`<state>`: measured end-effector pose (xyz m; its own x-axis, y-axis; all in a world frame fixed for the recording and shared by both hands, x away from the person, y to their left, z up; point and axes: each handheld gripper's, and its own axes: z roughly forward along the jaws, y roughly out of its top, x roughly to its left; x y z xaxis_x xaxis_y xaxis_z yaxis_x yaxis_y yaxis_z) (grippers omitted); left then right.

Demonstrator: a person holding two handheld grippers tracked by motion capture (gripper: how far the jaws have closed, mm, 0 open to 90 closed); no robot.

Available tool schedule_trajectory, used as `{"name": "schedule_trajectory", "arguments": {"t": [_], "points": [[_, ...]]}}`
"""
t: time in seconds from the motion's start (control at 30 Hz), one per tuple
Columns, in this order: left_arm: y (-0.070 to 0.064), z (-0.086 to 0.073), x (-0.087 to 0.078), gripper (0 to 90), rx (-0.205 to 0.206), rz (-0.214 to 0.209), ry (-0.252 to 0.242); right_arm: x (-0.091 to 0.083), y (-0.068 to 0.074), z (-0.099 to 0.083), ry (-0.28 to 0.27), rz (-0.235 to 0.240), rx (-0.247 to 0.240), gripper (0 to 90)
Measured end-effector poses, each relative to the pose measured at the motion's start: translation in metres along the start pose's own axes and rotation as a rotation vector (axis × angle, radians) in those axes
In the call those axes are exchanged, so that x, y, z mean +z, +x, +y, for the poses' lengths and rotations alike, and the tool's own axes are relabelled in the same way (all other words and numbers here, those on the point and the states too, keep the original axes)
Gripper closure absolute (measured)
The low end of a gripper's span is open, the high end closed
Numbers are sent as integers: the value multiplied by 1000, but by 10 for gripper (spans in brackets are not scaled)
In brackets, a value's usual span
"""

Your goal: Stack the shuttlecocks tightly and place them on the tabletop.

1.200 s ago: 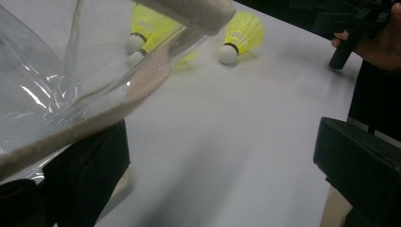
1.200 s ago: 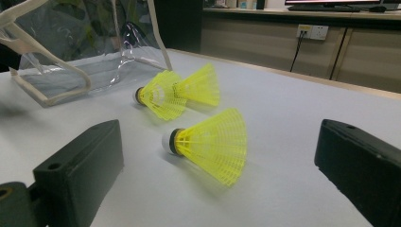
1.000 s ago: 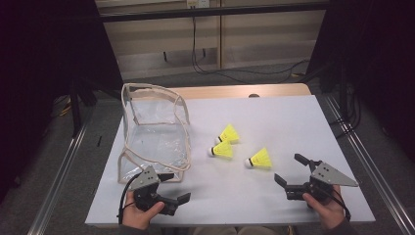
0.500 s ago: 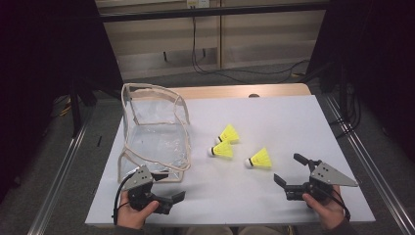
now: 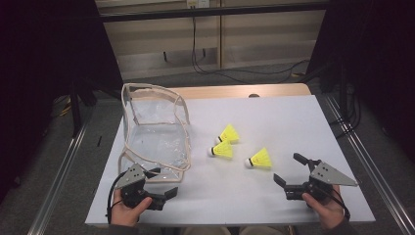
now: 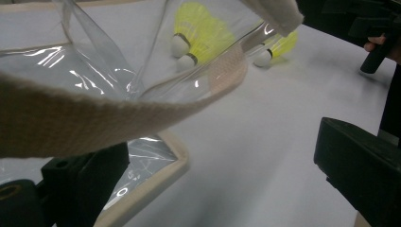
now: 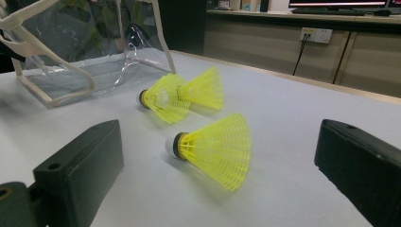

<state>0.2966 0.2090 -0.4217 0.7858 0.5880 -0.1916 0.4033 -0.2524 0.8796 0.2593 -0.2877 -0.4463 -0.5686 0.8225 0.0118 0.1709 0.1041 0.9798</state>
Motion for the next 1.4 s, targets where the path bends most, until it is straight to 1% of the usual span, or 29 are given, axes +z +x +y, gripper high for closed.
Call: {"name": "schedule_trajectory", "arguments": {"t": [0.17, 0.2, 0.27, 0.33, 0.37, 0.47, 0.63, 0.77, 0.9, 1.1, 1.17, 1.27, 1.4], "points": [[5, -2, 0, 39, 0, 11, -1, 0, -1, 0, -1, -1, -1, 16], [6, -2, 0, 39, 6, 13, 4, 0, -1, 0, -1, -2, 0, 15], [8, -3, 0, 38, -5, 7, -5, 0, -1, 0, 0, -3, -1, 15], [11, -5, 0, 38, -10, 24, -5, 0, -1, 0, 0, -3, -1, 16], [12, -5, 0, 38, -11, 24, -10, 0, -1, 0, 0, -1, 2, 15], [14, -5, 0, 38, -8, 34, -12, 0, -2, 1, 6, 1, 8, 15], [15, -5, 0, 36, -5, 34, -7, 0, -5, 2, 4, -10, 11, 15], [16, -5, 1, 36, -8, 35, -12, 0, -7, 1, 14, -13, 16, 15], [17, -5, 2, 36, -7, 36, -18, 2, -10, 0, 31, -20, 22, 15], [18, -5, 3, 35, -5, 38, -18, 7, -12, 0, 57, -9, 31, 13], [18, -4, 3, 35, -2, 39, -13, 9, -13, -1, 76, -9, 26, 12], [17, -4, 4, 35, -4, 43, -16, 12, -13, -1, 91, -2, 32, 12], [17, -4, 3, 35, 2, 47, -9, 14, -13, -1, 106, 0, 28, 13]]}}
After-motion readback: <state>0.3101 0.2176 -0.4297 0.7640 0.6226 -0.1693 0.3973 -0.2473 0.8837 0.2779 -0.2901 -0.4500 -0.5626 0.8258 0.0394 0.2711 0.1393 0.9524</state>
